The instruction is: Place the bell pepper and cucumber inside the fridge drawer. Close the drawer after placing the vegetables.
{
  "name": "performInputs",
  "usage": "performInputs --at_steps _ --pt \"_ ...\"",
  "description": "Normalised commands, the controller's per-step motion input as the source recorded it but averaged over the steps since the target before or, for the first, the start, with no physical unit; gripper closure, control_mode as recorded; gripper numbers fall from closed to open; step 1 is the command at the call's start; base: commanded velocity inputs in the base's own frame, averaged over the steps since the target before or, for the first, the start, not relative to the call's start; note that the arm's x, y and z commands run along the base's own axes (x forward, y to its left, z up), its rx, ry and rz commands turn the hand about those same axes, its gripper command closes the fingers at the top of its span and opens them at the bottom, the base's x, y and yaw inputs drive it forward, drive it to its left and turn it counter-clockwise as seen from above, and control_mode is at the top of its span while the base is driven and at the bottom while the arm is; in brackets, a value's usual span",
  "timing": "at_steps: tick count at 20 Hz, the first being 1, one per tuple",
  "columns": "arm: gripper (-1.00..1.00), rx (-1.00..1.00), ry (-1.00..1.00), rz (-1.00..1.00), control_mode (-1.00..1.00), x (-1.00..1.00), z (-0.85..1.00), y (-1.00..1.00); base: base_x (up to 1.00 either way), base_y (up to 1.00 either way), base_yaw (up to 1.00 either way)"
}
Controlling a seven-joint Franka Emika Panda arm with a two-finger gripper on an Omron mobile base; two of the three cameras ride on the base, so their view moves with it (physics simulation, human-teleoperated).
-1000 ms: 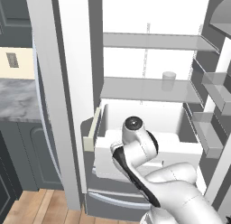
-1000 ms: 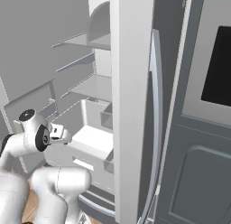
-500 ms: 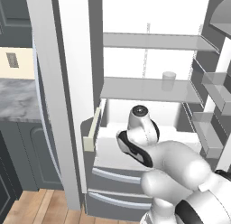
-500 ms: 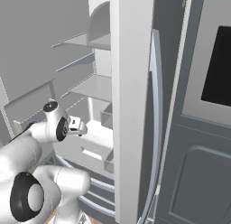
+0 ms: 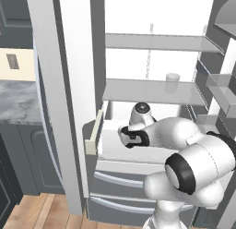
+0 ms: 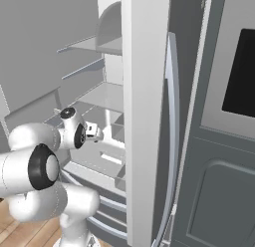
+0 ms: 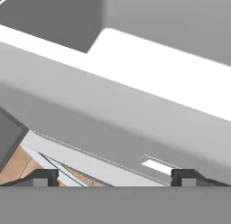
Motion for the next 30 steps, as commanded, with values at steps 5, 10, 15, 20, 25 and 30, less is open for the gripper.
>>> performInputs --at_steps 5,10,15,20,25,30 --pt "-1.00 0.00 -0.16 0.00 -1.00 0.53 -0.46 -0.09 0.00 0.00 0.00" --pt "-1.00 0.01 -0.18 0.00 -1.00 0.70 -0.22 -0.15 0.00 0.00 0.00" --pt "-1.00 0.01 -0.13 -0.02 -1.00 0.66 -0.02 -0.01 0.00 0.00 0.00" --pt "-1.00 0.00 -0.06 -0.06 -1.00 0.54 0.00 0.00 0.00 0.00 0.00" --pt "-1.00 0.00 -0.05 -0.09 -1.00 0.49 -0.01 0.00 0.00 0.00 0.00" --pt "-1.00 0.00 -0.10 -0.05 -1.00 -0.40 0.13 0.00 0.00 0.00 0.00"
